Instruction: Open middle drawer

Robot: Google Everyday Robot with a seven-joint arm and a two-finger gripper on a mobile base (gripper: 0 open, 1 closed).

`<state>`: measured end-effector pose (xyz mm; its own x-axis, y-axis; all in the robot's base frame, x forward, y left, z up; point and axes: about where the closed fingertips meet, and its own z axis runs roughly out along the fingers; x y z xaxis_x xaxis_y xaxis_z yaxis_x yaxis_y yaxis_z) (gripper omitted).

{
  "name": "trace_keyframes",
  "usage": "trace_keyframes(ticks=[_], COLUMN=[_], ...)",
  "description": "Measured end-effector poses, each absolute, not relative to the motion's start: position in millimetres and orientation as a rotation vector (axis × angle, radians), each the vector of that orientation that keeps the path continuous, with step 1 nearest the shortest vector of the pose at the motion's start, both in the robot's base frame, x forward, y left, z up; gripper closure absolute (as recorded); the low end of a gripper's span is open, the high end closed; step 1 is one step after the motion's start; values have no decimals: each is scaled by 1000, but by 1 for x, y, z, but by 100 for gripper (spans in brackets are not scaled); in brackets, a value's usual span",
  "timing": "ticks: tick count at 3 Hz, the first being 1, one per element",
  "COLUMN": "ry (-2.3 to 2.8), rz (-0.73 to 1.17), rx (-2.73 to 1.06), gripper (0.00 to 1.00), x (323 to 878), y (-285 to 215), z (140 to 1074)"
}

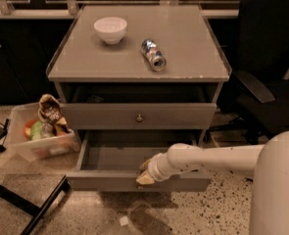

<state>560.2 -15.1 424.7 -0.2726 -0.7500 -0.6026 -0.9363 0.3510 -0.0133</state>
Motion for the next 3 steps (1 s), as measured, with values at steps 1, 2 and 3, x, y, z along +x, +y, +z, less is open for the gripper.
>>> trace_keyframes(ticks=[1,2,3], ry=[2102,2103,2124], rz=[475,476,509], rx=[-1464,-1464,-1467], gripper=[82,58,35], x=[560,560,550], y=[-15,-15,-16], z=[424,423,417])
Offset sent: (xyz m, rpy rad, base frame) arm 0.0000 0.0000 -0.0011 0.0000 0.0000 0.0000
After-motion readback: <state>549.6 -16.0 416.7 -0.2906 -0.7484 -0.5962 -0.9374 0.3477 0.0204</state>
